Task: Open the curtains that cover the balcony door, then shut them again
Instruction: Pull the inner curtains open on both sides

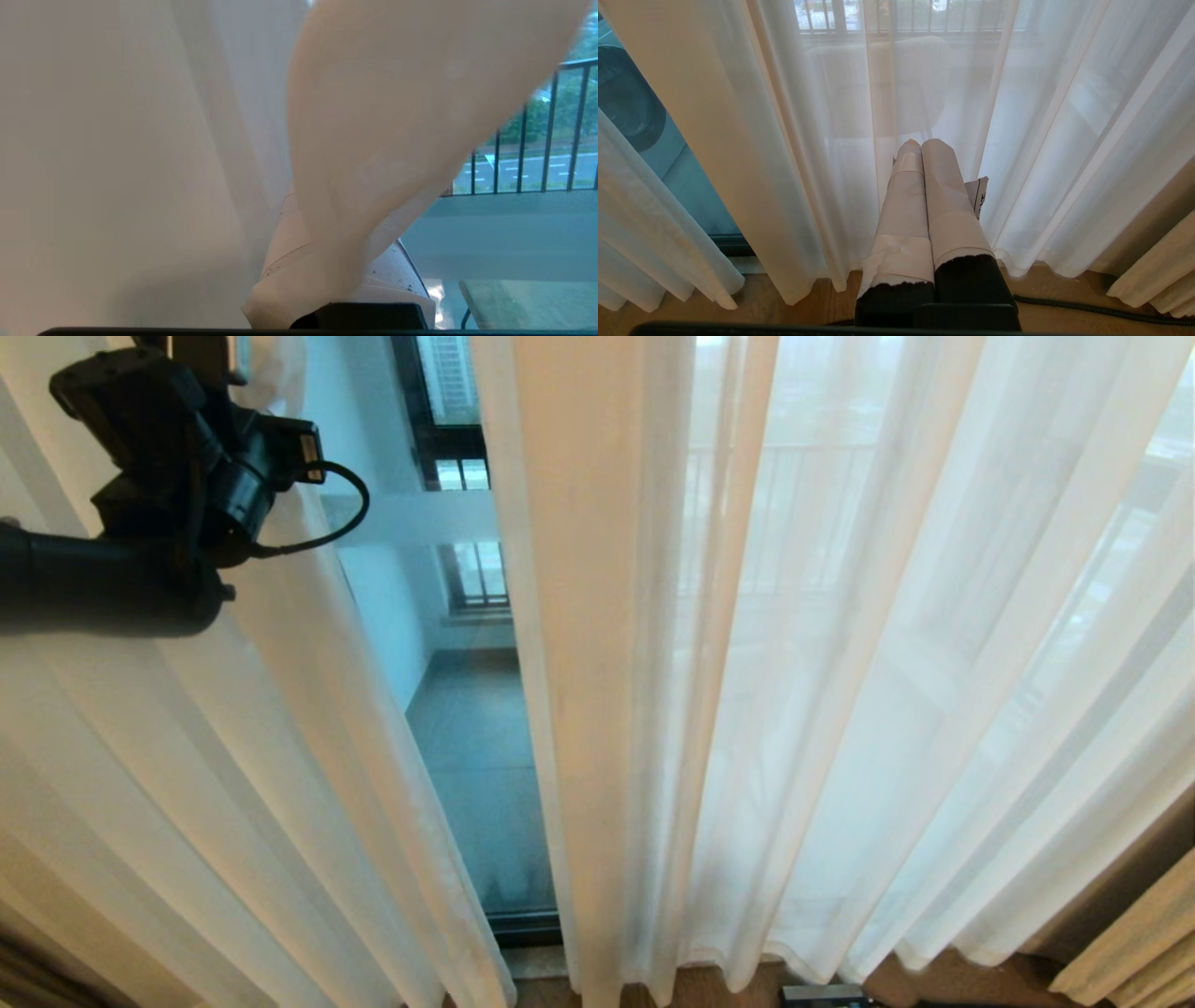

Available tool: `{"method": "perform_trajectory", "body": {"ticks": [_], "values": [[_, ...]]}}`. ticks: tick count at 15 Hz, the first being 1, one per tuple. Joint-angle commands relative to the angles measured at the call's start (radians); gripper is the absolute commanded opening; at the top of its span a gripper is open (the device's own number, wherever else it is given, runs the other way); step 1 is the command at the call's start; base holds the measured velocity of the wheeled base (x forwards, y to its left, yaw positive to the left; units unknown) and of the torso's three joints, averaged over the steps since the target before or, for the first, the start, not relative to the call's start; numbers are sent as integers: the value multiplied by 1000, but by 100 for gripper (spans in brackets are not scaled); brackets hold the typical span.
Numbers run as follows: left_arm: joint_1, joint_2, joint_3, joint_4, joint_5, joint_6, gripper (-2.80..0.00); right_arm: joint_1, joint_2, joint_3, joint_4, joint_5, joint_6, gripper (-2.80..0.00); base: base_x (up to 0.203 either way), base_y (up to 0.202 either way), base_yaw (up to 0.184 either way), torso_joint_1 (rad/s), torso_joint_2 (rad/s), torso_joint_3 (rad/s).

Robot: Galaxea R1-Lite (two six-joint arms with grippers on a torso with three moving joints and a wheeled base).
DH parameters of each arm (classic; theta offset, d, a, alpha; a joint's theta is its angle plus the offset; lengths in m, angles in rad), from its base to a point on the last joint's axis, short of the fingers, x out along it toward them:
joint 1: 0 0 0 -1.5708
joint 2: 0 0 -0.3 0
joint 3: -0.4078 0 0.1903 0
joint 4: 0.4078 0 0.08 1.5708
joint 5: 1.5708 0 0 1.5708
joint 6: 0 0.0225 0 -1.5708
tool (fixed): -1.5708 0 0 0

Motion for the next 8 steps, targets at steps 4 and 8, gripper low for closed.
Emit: {"method": "perform_trajectory", "body": {"ticks": [4, 8], "values": [[15, -47, 5, 6, -34, -21, -280, 0, 0, 0, 0, 0, 0, -280, 0, 0, 0, 0, 0, 0], [15, -65, 21, 13, -41, -30, -280, 0, 0, 0, 0, 0, -1, -280, 0, 0, 0, 0, 0, 0]]}}
